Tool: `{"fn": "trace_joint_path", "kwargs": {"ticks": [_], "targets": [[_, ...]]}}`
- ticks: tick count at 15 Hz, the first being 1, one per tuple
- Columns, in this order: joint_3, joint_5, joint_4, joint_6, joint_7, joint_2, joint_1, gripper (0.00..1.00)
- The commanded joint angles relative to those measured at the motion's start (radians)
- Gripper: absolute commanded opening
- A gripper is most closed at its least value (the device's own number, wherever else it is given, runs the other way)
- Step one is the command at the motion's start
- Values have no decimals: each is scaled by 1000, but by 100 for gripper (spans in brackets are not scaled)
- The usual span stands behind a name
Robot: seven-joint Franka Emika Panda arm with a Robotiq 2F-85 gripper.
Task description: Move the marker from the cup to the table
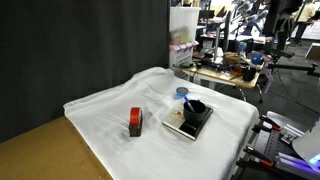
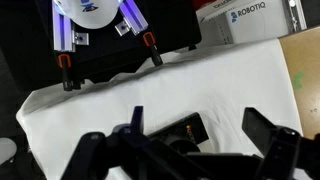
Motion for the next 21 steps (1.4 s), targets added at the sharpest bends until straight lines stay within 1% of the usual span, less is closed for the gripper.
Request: {"fn": "trace_joint_path", "kwargs": {"ticks": [1, 11, 16, 17, 18, 20, 21], "targets": [[21, 12, 3, -6, -16, 1, -31, 100], [22, 13, 3, -5, -18, 1, -31, 100], [42, 11, 17, 0, -38, 21, -15, 100], [43, 3, 1, 26, -59, 26, -14, 100], [23, -26, -69, 113, -125, 49, -24, 100], [-15, -76, -154, 253, -224, 106, -35, 100], [-39, -101, -197, 337, -274, 156, -43, 100]]}}
